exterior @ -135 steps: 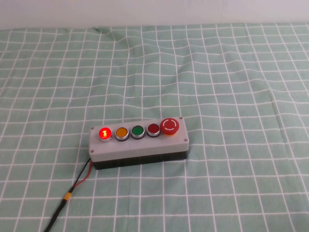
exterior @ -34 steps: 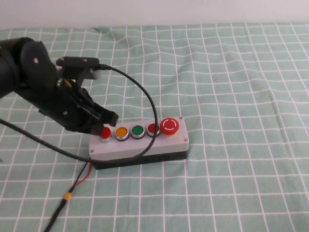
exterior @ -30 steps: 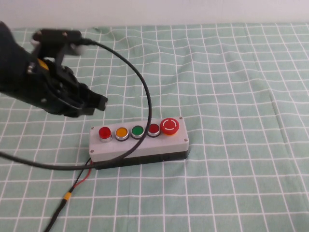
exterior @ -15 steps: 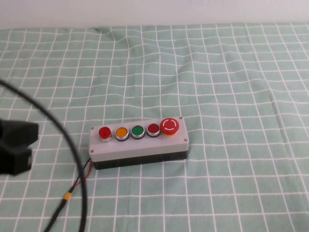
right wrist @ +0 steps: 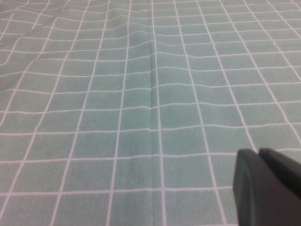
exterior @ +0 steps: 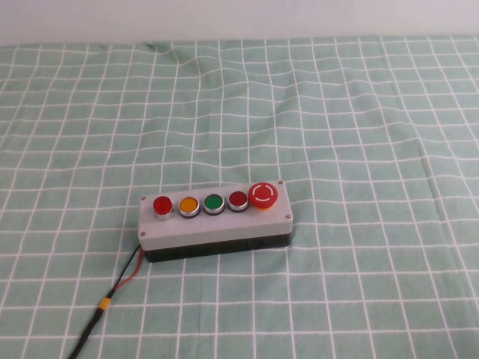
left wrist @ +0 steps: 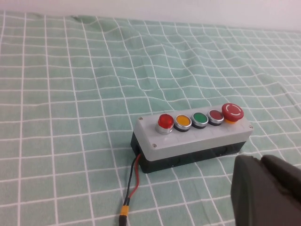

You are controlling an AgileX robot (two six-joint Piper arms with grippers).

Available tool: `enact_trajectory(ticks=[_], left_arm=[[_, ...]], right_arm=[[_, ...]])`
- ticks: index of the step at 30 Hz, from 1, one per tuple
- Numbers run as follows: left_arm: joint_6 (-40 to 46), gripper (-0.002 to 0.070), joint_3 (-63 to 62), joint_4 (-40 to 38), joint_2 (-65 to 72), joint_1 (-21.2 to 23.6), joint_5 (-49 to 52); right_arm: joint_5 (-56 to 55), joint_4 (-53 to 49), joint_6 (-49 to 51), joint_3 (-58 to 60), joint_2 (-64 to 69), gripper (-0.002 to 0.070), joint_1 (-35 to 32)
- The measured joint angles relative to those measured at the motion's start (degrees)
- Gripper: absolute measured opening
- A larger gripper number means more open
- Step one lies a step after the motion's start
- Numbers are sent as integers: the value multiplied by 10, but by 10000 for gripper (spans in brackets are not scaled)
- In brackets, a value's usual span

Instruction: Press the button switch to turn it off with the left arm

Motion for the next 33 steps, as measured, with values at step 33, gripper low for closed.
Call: enact_trajectory(ticks=[33], left_arm=[[26, -2, 393, 60, -83, 133, -406]], right_arm=[[0, 0, 0, 0, 0, -17, 0]])
